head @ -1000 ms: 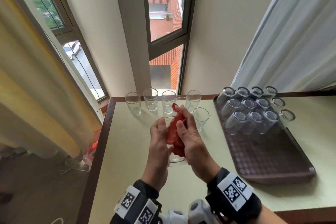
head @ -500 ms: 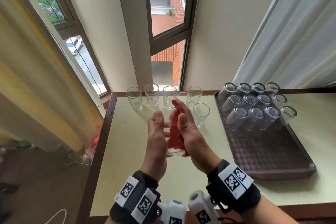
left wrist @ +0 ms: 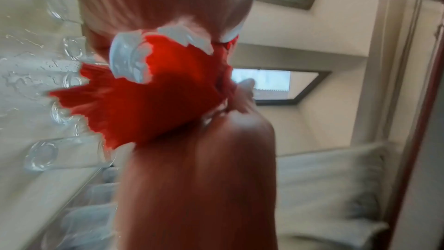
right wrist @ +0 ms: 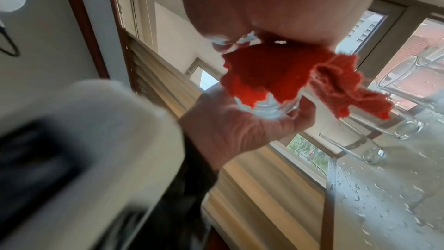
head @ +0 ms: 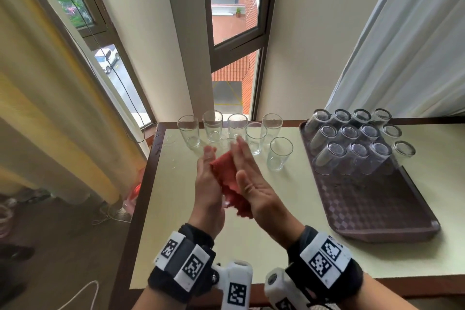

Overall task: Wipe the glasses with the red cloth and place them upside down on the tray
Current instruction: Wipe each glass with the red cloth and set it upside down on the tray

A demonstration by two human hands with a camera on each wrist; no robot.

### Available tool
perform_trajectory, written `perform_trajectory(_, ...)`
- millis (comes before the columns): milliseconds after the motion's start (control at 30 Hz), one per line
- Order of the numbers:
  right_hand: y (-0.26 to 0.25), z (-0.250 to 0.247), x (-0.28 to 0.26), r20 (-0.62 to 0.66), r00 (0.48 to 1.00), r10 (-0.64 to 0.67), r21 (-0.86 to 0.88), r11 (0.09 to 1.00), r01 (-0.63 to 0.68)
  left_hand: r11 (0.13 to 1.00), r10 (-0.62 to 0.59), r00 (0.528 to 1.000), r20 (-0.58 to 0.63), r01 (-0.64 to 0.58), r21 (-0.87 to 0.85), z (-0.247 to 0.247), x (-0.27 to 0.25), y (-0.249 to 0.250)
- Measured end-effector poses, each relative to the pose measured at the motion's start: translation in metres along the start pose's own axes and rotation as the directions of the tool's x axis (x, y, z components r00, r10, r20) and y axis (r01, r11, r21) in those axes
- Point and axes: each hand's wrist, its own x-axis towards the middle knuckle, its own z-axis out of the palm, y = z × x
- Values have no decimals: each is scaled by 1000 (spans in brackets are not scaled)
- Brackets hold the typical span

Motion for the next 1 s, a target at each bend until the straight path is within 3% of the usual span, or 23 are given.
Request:
perform_trajectory(67,-3,-5,9,-101,991,83,121,990,-71,997,44,998,47,-47,63,4,-9,-5)
perform_trajectory(167,-7,-11,14,-110,974,197,324,934,-152,989,90,992,92,-100,106,9,-18,-5)
perform_trajectory(267,-9,-6,5,-82,978,191,248,954,-166,991,93,994,63,-98,87,5,-16,3)
perform_trajectory(367,-7,1,-9,45,976,215,148,964,-219,996,85,996,14,-85,40,-3,-9,13)
perform_trajectory(467,-7,-3,-11,130,965,229,195,948,-251,993,106,994,17,-107,54,-6,-9,17)
perform_trajectory(533,-9,-8,-4,123,971,204,246,942,-229,992,102,994,36,-104,71,-4,-12,12)
perform_trajectory(633,-16,-10,10,7,980,198,336,923,-189,987,116,989,92,-125,99,3,-19,1)
perform_trajectory(800,-14,-1,12,-83,987,135,269,957,-109,988,116,980,159,-130,82,5,-21,6)
perform_trajectory(933,-2,7,-3,6,998,68,52,996,-68,998,58,998,40,-59,22,-3,-11,13)
perform_trajectory(1000,-1,6,-10,51,995,90,63,994,-93,999,51,999,0,-51,15,-6,-8,13)
